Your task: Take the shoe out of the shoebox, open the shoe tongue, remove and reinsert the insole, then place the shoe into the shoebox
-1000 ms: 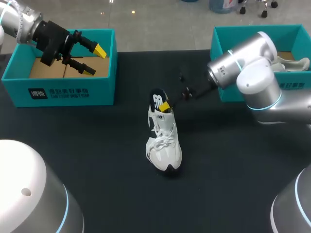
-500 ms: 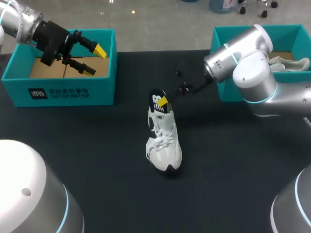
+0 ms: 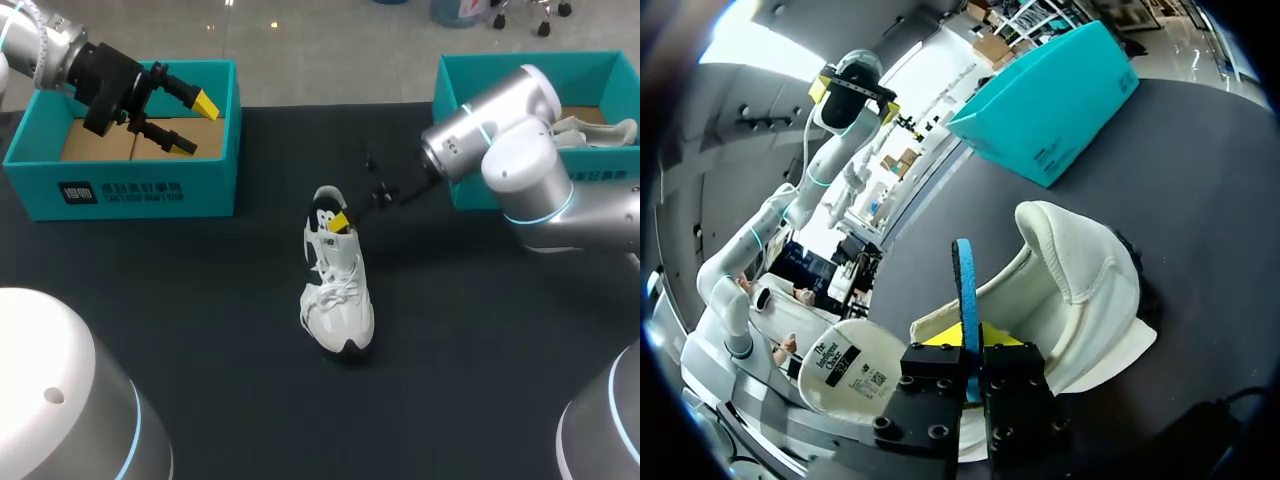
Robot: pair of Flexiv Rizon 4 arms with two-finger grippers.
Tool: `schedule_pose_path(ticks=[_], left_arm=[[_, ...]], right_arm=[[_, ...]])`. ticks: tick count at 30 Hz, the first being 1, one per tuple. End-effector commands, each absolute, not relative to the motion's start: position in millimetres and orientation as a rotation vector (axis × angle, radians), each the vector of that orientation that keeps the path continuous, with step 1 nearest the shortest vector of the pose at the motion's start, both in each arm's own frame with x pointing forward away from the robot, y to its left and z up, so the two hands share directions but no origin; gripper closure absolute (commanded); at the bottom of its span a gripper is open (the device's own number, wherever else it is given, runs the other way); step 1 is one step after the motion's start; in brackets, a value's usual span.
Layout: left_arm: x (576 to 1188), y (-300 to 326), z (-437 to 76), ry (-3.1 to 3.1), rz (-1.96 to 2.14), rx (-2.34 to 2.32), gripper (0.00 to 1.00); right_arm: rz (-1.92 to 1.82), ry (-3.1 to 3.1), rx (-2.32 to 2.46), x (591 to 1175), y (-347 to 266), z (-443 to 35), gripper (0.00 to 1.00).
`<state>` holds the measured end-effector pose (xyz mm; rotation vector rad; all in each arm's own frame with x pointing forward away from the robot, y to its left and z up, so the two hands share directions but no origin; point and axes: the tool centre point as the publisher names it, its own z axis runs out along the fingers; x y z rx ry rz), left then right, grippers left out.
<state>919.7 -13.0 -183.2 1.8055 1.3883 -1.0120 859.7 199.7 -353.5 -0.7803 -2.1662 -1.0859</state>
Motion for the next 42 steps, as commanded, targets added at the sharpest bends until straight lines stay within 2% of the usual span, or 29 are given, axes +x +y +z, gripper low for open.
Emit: schedule_pose_path(ticks=[1,5,6,7,10,11,12,14,18,21,23,24,27,28,42], left_arm=[[920,-13,-183,1.389,-1.011,1.808,0.0],[920,-13,-183,1.389,-1.011,1.808,0.0],[920,-13,-183,1.389,-1.011,1.808,0.0],[920,-13,-183,1.389,-1.011,1.808,0.0],[920,-13,-183,1.389,-1.011,1.808,0.0],[920,-13,-183,1.389,-1.011,1.808,0.0],[920,-13,-183,1.389,-1.011,1.808,0.0],[920,-13,-183,1.389,-1.011,1.808,0.0],[920,-13,-183,1.389,-1.011,1.808,0.0],[920,-13,-183,1.389,-1.011,1.808,0.0],[920,-13,-183,1.389,-1.011,1.808,0.0],[920,-13,-183,1.389,-1.011,1.808,0.0],[920,-13,-183,1.389,-1.011,1.808,0.0],[920,-13,-183,1.389,-1.011,1.808,0.0],[920,-13,-183,1.389,-1.011,1.808,0.0]], right_arm=[[-1.085,-2.167,-0.789,854,200,-357,1.0],[-1.081,-2.171,-0.787,854,201,-356,1.0],[-1.084,-2.173,-0.786,855,202,-354,0.88],[-1.088,-2.178,-0.783,857,202,-353,0.71],[-1.088,-2.203,-0.767,861,204,-348,0.5],[-1.088,-2.212,-0.761,862,205,-345,0.35],[-1.089,-2.217,-0.756,864,205,-343,0.26],[-1.091,-2.232,-0.746,867,206,-339,0.16],[-1.094,-2.25,-0.735,872,205,-333,0.09],[-1.096,-2.258,-0.731,875,205,-331,0.14],[-1.096,-2.26,-0.729,877,206,-331,0.28],[-1.097,-2.262,-0.728,877,206,-331,0.45],[-1.094,-2.262,-0.726,878,207,-334,0.89],[-1.091,-2.263,-0.726,878,207,-334,0.98],[-1.066,-2.248,-0.731,868,211,-343,1.0]])
